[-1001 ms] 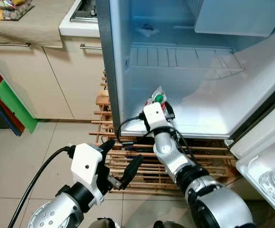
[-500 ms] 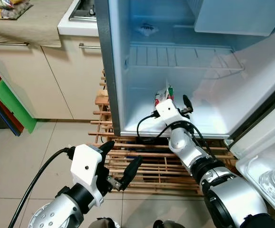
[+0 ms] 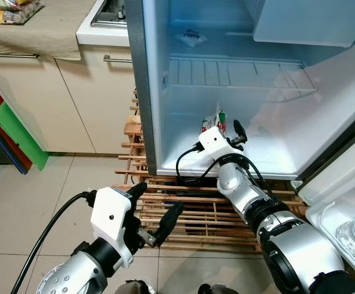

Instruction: Restocking fridge

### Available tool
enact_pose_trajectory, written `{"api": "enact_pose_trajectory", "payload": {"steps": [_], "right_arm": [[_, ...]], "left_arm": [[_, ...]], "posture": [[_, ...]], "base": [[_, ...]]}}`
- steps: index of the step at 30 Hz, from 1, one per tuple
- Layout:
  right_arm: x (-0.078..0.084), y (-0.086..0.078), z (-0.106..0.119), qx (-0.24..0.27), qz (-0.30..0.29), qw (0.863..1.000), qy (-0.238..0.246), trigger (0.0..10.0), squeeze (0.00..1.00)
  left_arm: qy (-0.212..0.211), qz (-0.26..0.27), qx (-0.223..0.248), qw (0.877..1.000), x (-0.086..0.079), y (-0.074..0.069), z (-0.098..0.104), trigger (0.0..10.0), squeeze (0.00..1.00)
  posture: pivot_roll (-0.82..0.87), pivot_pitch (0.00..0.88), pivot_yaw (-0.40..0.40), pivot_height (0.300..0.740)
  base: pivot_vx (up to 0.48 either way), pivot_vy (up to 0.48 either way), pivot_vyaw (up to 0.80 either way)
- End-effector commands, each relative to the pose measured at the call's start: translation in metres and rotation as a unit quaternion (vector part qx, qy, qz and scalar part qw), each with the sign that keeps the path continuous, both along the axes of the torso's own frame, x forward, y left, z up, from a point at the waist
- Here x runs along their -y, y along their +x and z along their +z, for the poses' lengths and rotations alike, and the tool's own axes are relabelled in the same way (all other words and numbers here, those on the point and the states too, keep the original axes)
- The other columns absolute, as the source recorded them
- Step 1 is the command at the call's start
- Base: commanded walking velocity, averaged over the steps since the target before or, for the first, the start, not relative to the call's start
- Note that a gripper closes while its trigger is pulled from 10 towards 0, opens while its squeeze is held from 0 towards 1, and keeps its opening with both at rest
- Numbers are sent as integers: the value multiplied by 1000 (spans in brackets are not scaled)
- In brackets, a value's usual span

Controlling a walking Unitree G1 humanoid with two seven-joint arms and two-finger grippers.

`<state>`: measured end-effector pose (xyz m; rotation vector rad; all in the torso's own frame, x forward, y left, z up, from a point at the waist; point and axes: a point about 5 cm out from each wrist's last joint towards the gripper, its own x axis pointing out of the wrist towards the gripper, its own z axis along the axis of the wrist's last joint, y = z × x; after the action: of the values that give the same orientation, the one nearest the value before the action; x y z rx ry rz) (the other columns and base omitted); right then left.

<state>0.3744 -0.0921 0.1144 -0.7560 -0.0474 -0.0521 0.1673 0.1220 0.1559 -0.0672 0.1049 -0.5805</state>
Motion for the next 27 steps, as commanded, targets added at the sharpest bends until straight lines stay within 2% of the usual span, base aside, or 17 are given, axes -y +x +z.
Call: {"api": "enact_pose_trajectory", "payload": {"steps": [1, 2, 5, 7, 11, 12, 13, 17, 21, 23, 26, 27], "right_arm": [[-3, 3, 5, 2, 12, 1000, -25, 10000, 0], [-3, 5, 8, 5, 16, 999, -43, 10000, 0], [2, 8, 12, 6, 8, 999, -44, 10000, 0], [4, 9, 15, 4, 1, 1000, -24, 10000, 0], [0, 10, 15, -26, 4, 996, 81, 10000, 0], [0, 10, 15, -26, 4, 996, 81, 10000, 0], [-4, 9, 11, -51, 17, 992, 118, 10000, 0], [-2, 4, -3, -92, 23, 984, 151, 10000, 0], [0, -1, -13, -117, 28, 980, 161, 10000, 0], [2, -7, -25, -145, 37, 974, 171, 10000, 0], [8, -6, -24, -137, 33, 974, 177, 10000, 0], [13, -4, -18, -119, 26, 975, 189, 10000, 0]], "left_arm": [[1, 0, 8, 1000, 1, -3, 4, 10000, 0], [1, 1, 7, 1000, 1, -4, 4, 10000, 0], [1, 1, 5, 1000, 1, -5, 3, 10000, 0], [0, 3, 4, 1000, 1, -5, 3, 10000, 0], [-3, 2, 3, 1000, 2, -6, 3, 10000, 0], [-3, 2, 3, 1000, 2, -6, 3, 10000, 0], [-5, 2, 3, 1000, 3, -5, 2, 10000, 0], [-8, -1, 4, 1000, 5, -2, 1, 10000, 0], [-8, -2, 5, 1000, 5, 0, 1, 10000, 0], [-10, -7, 7, 1000, 7, 1, 1, 10000, 0], [-10, -8, 9, 1000, 7, 1, 1, 10000, 0], [-10, -8, 10, 1000, 7, 3, 1, 10000, 0]], "posture": [[175, 178, -26, 740], [177, 180, -28, 740], [177, 181, -33, 740], [175, 181, -35, 740], [166, 183, -44, 740], [166, 183, -44, 740], [156, 185, -46, 740], [143, 182, -47, 740], [132, 178, -45, 740], [126, 172, -46, 740], [125, 170, -46, 740], [121, 163, -51, 740]], "base": [[0, 0, 0], [0, 0, 0], [0, 0, 0], [0, 0, 0], [0, 0, 0], [0, 0, 0], [0, 0, 0], [0, 0, 0], [0, 0, 0], [0, 0, 0], [0, 0, 0], [0, 0, 0]]}}
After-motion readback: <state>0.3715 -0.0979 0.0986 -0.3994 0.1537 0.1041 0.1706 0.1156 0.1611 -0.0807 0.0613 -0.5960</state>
